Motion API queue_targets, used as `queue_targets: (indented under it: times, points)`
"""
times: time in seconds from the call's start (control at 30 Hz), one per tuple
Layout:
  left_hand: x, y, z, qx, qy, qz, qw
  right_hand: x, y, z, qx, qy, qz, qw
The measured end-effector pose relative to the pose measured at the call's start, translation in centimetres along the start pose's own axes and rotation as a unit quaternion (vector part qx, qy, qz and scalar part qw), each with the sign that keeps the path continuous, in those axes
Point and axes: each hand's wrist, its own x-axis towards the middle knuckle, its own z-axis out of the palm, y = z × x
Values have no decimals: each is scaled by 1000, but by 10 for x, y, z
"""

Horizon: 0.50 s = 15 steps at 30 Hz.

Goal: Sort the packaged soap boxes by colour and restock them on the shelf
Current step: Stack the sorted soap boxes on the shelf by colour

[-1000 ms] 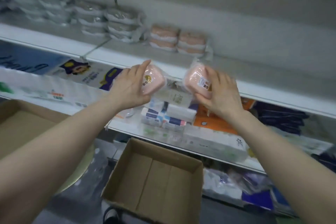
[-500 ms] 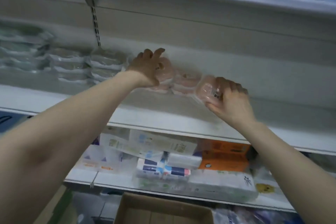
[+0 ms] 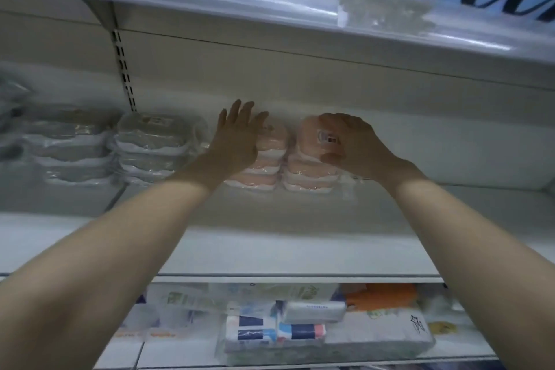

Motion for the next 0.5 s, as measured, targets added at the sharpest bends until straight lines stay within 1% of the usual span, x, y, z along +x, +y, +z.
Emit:
queue_targets:
  times: [0.03, 0.07, 0.13, 0.2, 0.3, 0.4, 0.5]
  points:
    - [-6, 1, 4, -20, 33, -15, 999, 9, -1, 5, -1, -11, -2, 1000]
    - [-12, 1, 8, -39, 49, -32, 998, 16, -1, 11, -15, -23, -1, 1000]
    - [-22, -2, 18, -66, 34, -67, 995, 23, -1, 26, -63, -59, 25, 996]
    - [-29, -5, 25, -85, 11, -89, 992, 20, 2, 43, -60, -63, 60, 994]
    - [-31, -5, 22, -133, -4, -79, 988, 10, 6, 65, -31, 15, 45, 998]
    - [-27, -2, 18, -163, -30, -109, 980, 3, 9, 70, -53, 85, 60, 993]
    - [-22, -4, 22, -198, -36, -126, 972, -8, 8, 72, -51, 168, 36, 984]
